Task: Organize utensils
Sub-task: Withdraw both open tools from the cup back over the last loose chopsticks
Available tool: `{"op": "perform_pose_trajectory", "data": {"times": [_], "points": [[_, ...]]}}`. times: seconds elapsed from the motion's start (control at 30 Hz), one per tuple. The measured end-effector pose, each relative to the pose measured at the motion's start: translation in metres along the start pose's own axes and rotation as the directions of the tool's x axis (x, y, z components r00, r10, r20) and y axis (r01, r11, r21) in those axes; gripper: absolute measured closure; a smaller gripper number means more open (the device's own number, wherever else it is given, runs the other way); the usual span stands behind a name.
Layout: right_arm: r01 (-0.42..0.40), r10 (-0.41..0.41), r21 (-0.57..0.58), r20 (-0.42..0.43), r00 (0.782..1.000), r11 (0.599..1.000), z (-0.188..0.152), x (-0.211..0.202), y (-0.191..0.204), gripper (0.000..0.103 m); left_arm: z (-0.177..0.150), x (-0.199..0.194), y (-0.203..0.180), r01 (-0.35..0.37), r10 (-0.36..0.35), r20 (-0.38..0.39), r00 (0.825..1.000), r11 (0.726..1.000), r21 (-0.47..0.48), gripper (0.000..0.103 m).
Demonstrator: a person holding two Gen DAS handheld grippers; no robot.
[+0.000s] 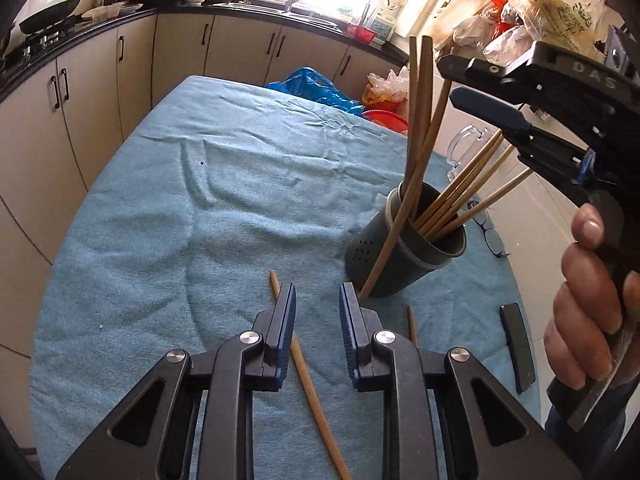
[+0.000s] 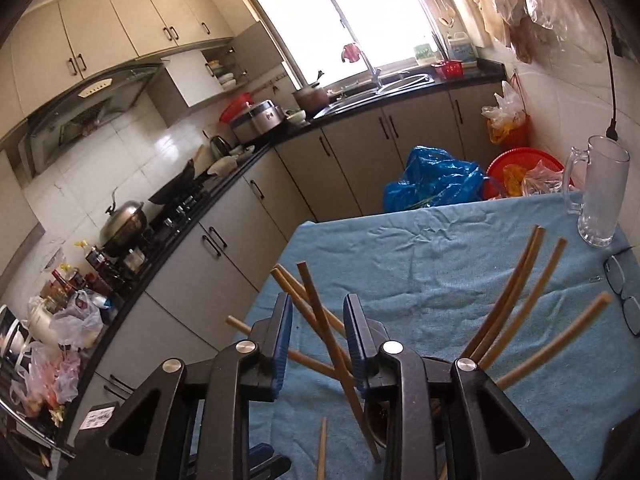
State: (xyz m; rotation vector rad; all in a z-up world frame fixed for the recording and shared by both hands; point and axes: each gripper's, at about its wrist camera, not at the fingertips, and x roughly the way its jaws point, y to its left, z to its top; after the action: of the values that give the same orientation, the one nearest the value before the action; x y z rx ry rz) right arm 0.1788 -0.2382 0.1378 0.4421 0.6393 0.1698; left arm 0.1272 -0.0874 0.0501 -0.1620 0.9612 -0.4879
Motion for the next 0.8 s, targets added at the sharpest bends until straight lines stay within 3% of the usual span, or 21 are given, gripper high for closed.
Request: {"op": "perform_pose_trajectory", "data": {"times": [0.1, 0.23, 0.47, 0.67, 0.8], "points": [[0.011, -0.011, -0.007, -0.010, 1.000, 1.000, 0.000, 0.009, 0.001, 0.076, 0.000, 0.001, 0.003, 0.003, -0.003, -0.002, 1.000, 1.000, -0.007, 0.082], [0.013, -0.014, -0.013, -0.025, 1.000, 1.000, -0.003, 0.012, -0.002, 0.092, -0.001, 0.002, 0.005, 0.002, -0.002, -0.004, 1.000, 1.000, -0.014, 0.082], [0.014, -0.014, -0.016, -0.003, 1.000, 1.000, -0.004, 0.000, -0.002, 0.096, 0.000, 0.002, 0.005, 0.003, -0.003, -0.005, 1.000, 1.000, -0.020, 0.082], [0.060, -0.048, -0.114, 0.099, 0.994, 0.992, 0.002, -0.045, 0.019, 0.096, 0.000, -0.003, 0.007, 0.000, 0.000, 0.006, 1.000, 1.000, -0.025, 0.082], [0.112, -0.071, -0.204, 0.201, 0.977, 0.972, 0.005, -0.089, 0.040, 0.096, 0.000, -0.003, 0.011, -0.007, 0.007, 0.006, 1.000, 0.999, -0.037, 0.082]]}}
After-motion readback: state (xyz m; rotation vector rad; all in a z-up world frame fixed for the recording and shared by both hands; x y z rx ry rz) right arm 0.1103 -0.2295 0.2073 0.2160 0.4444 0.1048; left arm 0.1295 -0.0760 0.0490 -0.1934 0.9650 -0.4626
